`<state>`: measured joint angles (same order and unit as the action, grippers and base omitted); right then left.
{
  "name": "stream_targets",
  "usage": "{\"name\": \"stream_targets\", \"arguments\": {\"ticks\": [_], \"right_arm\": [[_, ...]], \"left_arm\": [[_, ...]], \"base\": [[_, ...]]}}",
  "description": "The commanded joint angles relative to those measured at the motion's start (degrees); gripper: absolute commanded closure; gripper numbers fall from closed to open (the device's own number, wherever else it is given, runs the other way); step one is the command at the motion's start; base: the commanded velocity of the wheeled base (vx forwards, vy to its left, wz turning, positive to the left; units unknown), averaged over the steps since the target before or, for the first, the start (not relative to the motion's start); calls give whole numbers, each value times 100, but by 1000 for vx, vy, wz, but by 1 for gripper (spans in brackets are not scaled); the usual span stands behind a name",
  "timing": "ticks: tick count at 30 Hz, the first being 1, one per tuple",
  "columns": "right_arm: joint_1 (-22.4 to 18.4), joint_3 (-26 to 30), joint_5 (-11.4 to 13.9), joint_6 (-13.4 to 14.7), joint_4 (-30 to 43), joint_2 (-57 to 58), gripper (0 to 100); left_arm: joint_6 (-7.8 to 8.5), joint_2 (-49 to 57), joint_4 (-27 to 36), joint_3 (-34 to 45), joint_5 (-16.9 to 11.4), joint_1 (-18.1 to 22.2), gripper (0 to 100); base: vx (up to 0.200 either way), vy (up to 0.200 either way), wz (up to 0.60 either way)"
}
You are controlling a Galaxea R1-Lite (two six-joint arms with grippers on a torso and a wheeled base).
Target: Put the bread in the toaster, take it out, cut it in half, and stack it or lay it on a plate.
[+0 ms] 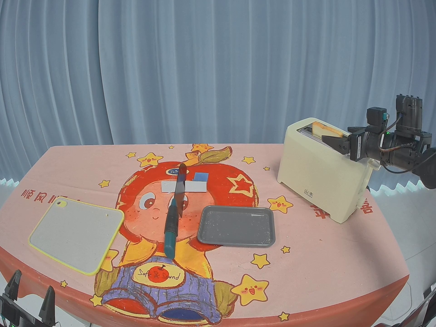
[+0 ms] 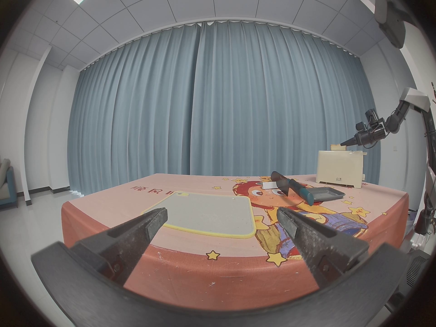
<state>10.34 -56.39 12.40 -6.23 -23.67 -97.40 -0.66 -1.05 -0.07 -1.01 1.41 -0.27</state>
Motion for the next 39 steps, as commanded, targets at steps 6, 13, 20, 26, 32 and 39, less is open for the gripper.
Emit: {"name": "stream_targets", "arguments": {"ticks": [6, 13, 20, 26, 32, 39], "right_arm": [[109, -170, -141, -10, -14, -279, 0], [109, -249, -291, -10, -23, -385, 0], [126, -214, -282, 8, -32, -341, 100], [144, -188, -282, 16, -32, -174, 100], [144, -179, -299, 78, -41, 72, 100], [100, -170, -335, 87, -41, 424, 100]], "left_arm": [[-4, -1, -1, 101, -1, 0, 0], [-4, -1, -1, 101, -1, 0, 0], [-4, -9, 7, 101, 8, -8, 0], [-4, -9, -1, 101, 8, -8, 0], [-4, -9, 7, 101, 8, -8, 0], [-4, -9, 7, 101, 8, -8, 0]], "base": [[0, 0, 0], [0, 0, 0], [0, 0, 0], [0, 0, 0], [0, 0, 0], [0, 0, 0]]}}
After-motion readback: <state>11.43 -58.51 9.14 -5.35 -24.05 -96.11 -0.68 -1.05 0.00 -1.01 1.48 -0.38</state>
